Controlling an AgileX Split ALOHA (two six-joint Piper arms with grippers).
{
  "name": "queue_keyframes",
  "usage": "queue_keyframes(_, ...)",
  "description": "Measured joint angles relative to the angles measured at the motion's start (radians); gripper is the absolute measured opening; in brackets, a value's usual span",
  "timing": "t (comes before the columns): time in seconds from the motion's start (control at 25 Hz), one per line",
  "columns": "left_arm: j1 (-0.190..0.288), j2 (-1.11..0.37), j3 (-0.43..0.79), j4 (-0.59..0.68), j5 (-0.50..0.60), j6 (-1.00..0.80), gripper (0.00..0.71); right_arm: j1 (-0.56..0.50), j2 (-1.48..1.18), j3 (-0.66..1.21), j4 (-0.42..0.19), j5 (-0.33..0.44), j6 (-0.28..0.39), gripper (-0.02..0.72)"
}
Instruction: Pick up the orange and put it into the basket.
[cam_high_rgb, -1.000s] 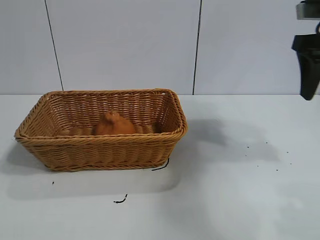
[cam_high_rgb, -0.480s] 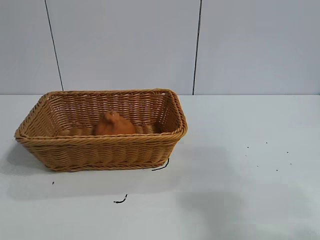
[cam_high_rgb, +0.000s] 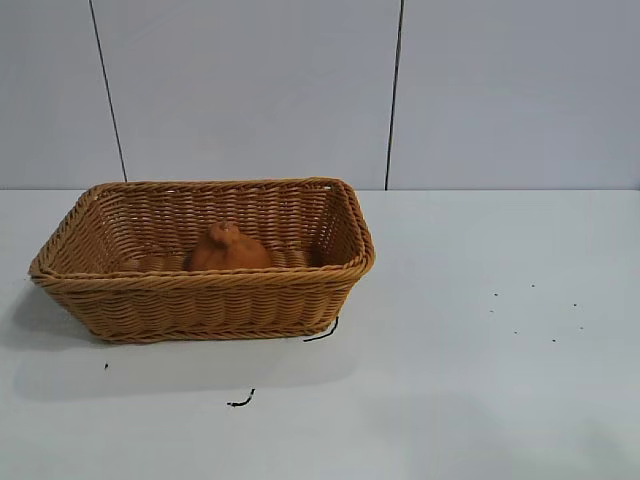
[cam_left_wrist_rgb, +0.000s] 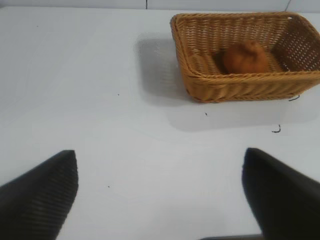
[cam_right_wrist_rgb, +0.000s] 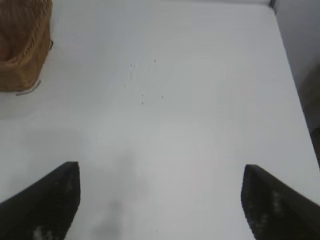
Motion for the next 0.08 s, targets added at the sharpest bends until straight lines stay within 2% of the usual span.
queue_keyframes(0.08, 0.0, 0.0, 0.0, 0.0, 0.0, 0.0, 0.639, 0.0, 0.0, 0.0, 0.0, 0.0, 0.0, 0.628)
